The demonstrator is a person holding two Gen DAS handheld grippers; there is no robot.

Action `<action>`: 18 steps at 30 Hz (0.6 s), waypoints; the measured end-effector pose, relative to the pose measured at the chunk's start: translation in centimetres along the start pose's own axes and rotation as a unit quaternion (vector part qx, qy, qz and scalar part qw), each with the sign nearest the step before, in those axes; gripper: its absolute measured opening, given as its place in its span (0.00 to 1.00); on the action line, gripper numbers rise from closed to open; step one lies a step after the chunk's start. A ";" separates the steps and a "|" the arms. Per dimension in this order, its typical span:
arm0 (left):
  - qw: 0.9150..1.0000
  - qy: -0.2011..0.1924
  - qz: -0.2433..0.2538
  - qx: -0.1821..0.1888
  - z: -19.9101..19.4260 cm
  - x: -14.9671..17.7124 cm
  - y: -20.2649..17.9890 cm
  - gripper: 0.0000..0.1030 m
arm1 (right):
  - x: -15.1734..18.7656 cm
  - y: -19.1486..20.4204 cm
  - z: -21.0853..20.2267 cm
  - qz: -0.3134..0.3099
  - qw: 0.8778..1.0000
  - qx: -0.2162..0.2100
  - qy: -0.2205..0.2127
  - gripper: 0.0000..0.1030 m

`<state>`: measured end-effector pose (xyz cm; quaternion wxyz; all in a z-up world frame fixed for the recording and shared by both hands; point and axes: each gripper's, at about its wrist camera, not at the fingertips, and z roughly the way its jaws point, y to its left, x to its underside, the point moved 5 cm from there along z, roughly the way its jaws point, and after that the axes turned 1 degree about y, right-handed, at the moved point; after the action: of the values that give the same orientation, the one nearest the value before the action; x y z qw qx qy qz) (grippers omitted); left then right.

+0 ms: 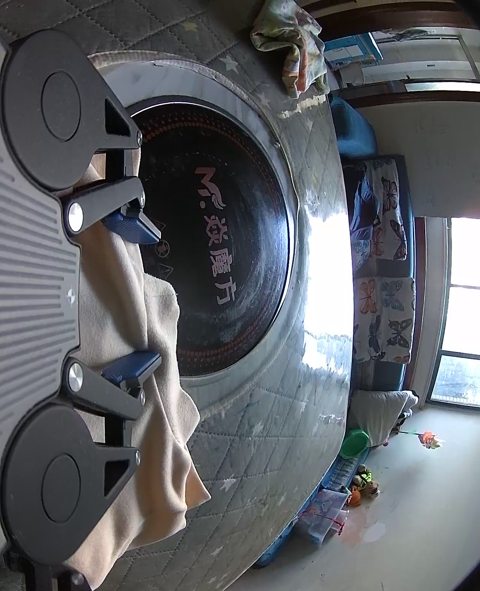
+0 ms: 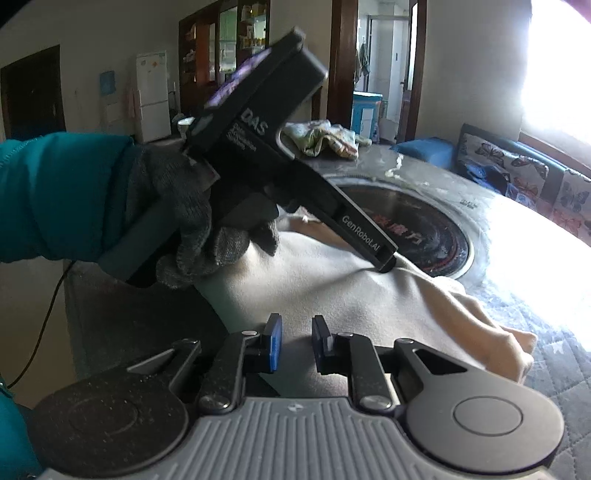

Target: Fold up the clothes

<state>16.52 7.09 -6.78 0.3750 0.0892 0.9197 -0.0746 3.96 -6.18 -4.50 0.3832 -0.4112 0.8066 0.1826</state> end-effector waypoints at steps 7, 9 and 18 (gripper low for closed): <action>1.000 -0.004 -0.001 -0.003 0.0 0.1 0.0 0.68 | 0.7 -0.7 -0.9 0.020 1.000 0.000 0.000 0.16; 1.000 -0.005 -0.001 -0.004 0.0 0.2 0.0 0.68 | 0.8 -1.2 -1.5 0.031 1.000 0.001 -0.002 0.16; 1.000 -0.009 -0.004 -0.012 -0.1 0.3 0.1 0.73 | 2.7 -4.1 -4.1 0.094 0.995 0.016 0.002 0.19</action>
<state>16.30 7.23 -6.94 0.3839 0.0802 0.9176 -0.0655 4.33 -12.47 -3.89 0.3696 -0.3276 0.8452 0.2043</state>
